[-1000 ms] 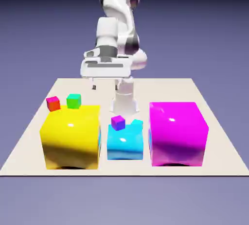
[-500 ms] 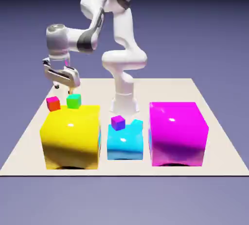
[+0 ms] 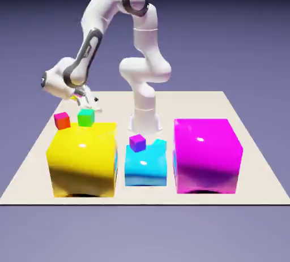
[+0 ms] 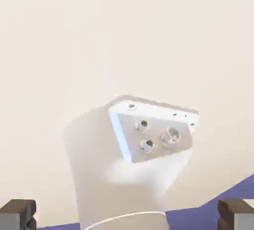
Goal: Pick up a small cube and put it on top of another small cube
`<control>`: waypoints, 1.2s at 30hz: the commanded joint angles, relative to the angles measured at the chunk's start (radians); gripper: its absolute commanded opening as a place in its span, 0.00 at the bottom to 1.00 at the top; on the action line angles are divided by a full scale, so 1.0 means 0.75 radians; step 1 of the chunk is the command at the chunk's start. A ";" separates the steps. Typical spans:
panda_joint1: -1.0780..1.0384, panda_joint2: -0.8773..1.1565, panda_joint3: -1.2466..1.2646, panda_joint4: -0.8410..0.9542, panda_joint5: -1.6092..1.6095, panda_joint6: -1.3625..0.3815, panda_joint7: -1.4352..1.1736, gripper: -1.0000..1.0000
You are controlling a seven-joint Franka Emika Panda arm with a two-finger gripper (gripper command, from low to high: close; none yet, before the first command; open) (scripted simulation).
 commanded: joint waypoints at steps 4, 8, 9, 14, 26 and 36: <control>-0.154 0.155 0.144 -0.087 0.232 0.010 -0.078 0.50; -0.241 0.266 0.289 -0.151 0.464 0.062 -0.185 0.50; -0.251 0.285 0.325 -0.163 0.522 0.083 -0.217 0.50; -0.298 0.382 0.505 -0.223 0.812 0.188 -0.378 0.50; -0.477 0.689 0.836 -0.348 1.496 0.249 -0.706 0.50; -0.452 0.869 0.990 -0.313 1.771 0.233 -0.801 0.00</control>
